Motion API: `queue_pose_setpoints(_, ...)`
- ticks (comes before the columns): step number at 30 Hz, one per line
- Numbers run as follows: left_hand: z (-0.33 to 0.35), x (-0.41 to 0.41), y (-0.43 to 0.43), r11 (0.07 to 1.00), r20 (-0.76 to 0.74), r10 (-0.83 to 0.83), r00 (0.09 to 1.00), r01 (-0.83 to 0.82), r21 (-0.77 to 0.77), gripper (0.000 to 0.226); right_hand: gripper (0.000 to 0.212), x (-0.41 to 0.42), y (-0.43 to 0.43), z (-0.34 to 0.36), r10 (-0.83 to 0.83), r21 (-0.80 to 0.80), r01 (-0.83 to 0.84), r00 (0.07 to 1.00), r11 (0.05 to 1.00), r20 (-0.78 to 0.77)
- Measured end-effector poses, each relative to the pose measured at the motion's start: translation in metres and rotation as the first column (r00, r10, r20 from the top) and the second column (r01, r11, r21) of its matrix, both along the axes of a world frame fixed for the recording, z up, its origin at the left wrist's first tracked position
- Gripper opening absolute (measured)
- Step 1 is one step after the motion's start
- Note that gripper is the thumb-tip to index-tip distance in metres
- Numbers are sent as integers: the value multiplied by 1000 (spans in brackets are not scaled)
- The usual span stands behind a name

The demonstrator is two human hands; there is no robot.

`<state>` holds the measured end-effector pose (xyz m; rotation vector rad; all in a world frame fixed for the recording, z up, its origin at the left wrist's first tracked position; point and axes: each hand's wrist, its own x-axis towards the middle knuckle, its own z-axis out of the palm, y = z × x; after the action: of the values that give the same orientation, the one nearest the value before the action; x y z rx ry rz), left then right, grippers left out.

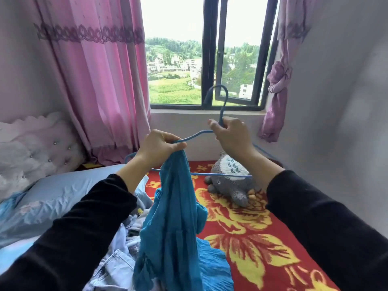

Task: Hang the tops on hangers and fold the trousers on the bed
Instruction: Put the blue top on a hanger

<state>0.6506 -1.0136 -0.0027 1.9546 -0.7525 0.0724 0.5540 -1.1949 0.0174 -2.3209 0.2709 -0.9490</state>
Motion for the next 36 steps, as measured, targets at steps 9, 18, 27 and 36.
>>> queue_pose_setpoints(9, -12, 11, 32, 933, -412, -74, 908, -83, -350, 21, 30, -8, -52, -1, -212, 107, 212, 977, 971, -15)
queue_pose_setpoints(18, -8, 1, 23, 907, -475, -153, 867, -67, -415, 41, 16, -24, -94, -13, -316, 717, 156, 944, 679, 94)
queue_pose_setpoints(27, -14, -20, -20, 978, -190, -49, 981, 8, -210, 14, 18, 1, 17, -58, 418, 825, -103, 892, 556, -170)
queue_pose_setpoints(36, -34, -4, 0, 983, -220, -15, 975, -26, -184, 6, 2, 4, 6, -54, 500, 766, -226, 854, 601, -140)
